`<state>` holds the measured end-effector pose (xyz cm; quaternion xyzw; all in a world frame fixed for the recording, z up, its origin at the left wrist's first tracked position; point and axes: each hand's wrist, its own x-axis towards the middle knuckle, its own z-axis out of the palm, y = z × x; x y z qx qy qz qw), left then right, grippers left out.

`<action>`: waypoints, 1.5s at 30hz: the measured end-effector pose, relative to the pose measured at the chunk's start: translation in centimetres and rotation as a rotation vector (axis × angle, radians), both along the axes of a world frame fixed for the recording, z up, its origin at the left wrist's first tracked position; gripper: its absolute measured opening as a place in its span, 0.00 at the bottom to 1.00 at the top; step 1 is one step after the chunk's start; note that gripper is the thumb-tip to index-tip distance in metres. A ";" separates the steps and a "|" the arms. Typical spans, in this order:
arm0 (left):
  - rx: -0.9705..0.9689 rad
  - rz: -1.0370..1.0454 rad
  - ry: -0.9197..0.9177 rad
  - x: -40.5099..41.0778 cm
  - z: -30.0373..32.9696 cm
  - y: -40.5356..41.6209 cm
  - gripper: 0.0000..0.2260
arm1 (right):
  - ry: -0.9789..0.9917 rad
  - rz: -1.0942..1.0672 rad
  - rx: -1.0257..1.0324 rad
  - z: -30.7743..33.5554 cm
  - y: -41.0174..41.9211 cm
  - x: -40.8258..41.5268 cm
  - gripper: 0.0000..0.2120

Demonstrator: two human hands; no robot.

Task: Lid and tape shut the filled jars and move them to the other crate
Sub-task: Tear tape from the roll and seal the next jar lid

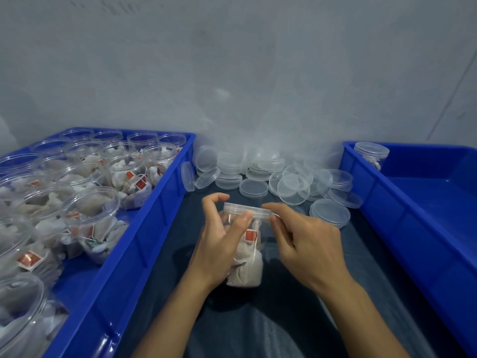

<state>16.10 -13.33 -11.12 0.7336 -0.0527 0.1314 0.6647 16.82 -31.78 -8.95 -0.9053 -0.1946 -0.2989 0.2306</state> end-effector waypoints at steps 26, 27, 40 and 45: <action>0.294 0.254 -0.111 -0.4 0.5 0.4 0.15 | 0.277 0.092 0.025 0.8 0.6 -0.3 0.22; 0.286 0.245 -0.110 -0.4 0.5 0.5 0.15 | 0.273 0.092 0.032 0.8 0.5 -0.2 0.21; 0.239 0.163 -0.161 -0.5 0.5 0.6 0.11 | 0.275 0.082 0.046 0.3 0.3 0.1 0.20; 0.257 0.150 -0.176 -0.5 0.6 0.6 0.12 | 0.307 0.068 0.056 0.3 0.2 0.1 0.20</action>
